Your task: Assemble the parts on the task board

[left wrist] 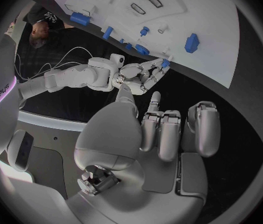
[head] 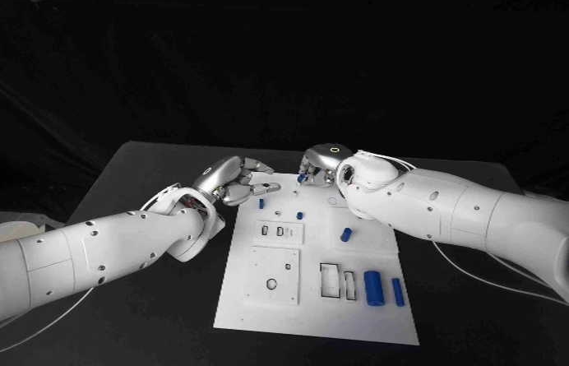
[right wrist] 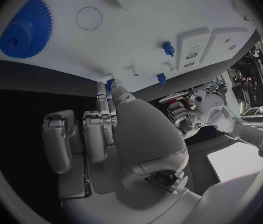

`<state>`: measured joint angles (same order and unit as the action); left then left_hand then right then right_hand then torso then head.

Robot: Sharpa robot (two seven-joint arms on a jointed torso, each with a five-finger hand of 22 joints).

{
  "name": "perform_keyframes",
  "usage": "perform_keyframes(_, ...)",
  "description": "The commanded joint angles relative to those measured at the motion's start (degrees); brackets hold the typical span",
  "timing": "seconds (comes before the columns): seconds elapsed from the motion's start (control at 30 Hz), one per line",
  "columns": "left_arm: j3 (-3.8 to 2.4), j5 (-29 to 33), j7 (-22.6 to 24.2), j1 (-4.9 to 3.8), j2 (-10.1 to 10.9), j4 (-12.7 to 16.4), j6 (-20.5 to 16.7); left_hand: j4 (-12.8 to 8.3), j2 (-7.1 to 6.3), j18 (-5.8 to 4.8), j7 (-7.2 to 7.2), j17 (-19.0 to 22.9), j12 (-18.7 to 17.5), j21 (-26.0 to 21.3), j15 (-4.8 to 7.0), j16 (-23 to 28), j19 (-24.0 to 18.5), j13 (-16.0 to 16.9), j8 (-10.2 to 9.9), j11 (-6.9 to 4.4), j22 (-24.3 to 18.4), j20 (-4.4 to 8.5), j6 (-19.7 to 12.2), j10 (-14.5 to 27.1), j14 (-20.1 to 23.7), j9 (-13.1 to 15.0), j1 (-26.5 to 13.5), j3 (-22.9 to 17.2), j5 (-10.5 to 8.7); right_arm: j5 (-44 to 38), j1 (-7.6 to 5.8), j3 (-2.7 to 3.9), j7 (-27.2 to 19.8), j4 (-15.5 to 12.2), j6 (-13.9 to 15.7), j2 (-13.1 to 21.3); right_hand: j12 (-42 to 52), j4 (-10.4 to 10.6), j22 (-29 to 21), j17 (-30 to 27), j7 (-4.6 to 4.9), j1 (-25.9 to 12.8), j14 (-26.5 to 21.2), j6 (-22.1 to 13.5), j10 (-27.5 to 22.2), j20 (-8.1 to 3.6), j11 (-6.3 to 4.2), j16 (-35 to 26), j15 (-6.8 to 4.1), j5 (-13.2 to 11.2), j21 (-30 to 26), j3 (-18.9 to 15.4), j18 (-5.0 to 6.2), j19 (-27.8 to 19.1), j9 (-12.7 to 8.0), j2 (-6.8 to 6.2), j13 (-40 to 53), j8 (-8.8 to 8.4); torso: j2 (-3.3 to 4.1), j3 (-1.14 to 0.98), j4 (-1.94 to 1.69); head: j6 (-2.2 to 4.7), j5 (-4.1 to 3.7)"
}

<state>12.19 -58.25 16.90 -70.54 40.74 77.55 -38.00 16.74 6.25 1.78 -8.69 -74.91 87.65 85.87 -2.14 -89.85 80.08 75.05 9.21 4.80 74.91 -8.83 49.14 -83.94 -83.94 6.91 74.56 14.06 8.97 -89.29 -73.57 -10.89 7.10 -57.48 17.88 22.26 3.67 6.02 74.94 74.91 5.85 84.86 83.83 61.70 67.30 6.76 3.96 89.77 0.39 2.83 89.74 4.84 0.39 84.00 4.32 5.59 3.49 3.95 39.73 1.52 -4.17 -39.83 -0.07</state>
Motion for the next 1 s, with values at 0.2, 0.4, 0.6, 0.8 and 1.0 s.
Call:
perform_keyframes(0.2, -0.07, -0.4, 0.3, -0.17, -0.2, -0.1, -0.4, -0.1, 0.09, 0.58, -0.06, -15.1, -0.4, -0.4, -0.21, -0.1, -0.5, 8.8, 0.1, -0.01, 6.7, -0.09, -0.4, -2.5, -6.1, 0.0, 0.4, 0.4, 0.3, -0.9, 0.09, 0.03, -0.2, 0.1, -0.9, -0.3, -0.2, 0.2, 15.1, 15.1, -0.29, 0.0, 6.2, -0.1, -0.3, -0.18, -0.08, 0.2, -0.48, 0.4, 0.3, 0.5, -0.39, 6.0, 0.0, -0.41, 0.0, 0.07, 0.01, -0.01, 0.03, 0.03, 0.18)
perform_keyframes(0.4, -0.07, -0.5, 0.4, -0.18, -0.2, 0.0, -0.4, -0.1, 0.09, 0.58, -0.06, -15.1, -0.4, -0.4, -0.21, -0.1, -0.5, 8.8, 0.1, -0.01, 6.7, -0.09, -0.4, -2.5, -6.1, 0.0, 0.4, 0.4, 0.3, -0.9, 0.16, 0.03, -0.3, 0.3, -1.1, -0.2, -0.2, 0.3, 15.1, 15.1, -0.29, -0.1, 6.2, -0.2, -0.4, -0.26, -0.09, 0.2, -0.55, 0.4, 0.3, 0.6, -0.39, 6.0, 0.0, -0.47, -0.1, -0.03, 0.04, 0.0, -0.06, 0.03, 0.22)
perform_keyframes(0.6, -0.07, -0.6, 0.3, -0.18, -0.1, 0.1, -0.5, -0.1, 0.09, 0.58, -0.06, -15.1, -0.4, -0.4, -0.21, -0.1, -0.5, 8.8, 0.1, -0.01, 6.7, -0.09, -0.4, -2.5, -6.1, 0.0, 0.4, 0.4, 0.3, -0.9, 0.22, 0.03, -0.2, 0.6, -1.3, -0.3, -0.2, 0.3, 15.1, 15.1, -0.29, -0.1, 6.2, -0.2, -0.4, -0.26, -0.09, 0.2, -0.55, 0.4, 0.3, 0.6, -0.39, 6.0, 0.0, -0.48, -0.1, -0.04, 0.08, 0.03, -0.02, -0.16, 0.39)
perform_keyframes(0.8, -0.08, -0.6, 0.2, -0.2, -0.1, 0.3, -0.5, -0.1, 0.13, 0.57, -0.06, -15.1, -0.4, -0.4, -0.21, -0.1, -0.5, 8.7, 0.1, -0.01, 6.8, -0.09, -0.4, -2.5, -6.1, 0.0, 0.4, 0.4, 0.31, -0.8, 0.33, 0.03, 0.0, 0.8, -1.5, -0.4, -0.2, 0.4, 15.1, 15.1, -0.3, -0.1, 6.2, -0.4, -0.6, -0.34, -0.1, 0.2, -0.61, 0.4, 0.3, 0.7, -0.39, 6.0, -0.1, -0.58, -0.1, -0.16, 0.08, 0.05, 0.05, -0.15, 0.35)
perform_keyframes(1.0, -0.08, -0.6, 0.1, -0.24, 0.0, 0.5, -0.5, -0.1, 0.21, 0.58, -0.05, -15.1, -0.4, -0.4, -0.21, -0.1, -0.5, 8.7, 0.1, -0.01, 6.7, -0.09, -0.4, -2.5, -6.1, 0.0, 0.5, 0.4, 0.32, -0.9, 0.41, 0.03, 0.3, 0.8, -1.9, -0.6, -0.2, 0.5, 15.1, 15.1, -0.26, -0.2, 6.2, -0.7, -0.7, -0.42, -0.1, 0.2, -0.66, 0.4, 0.3, 0.8, -0.39, 6.0, -0.2, -0.72, -0.1, -0.27, 0.05, 0.05, -0.01, -0.33, 0.42)
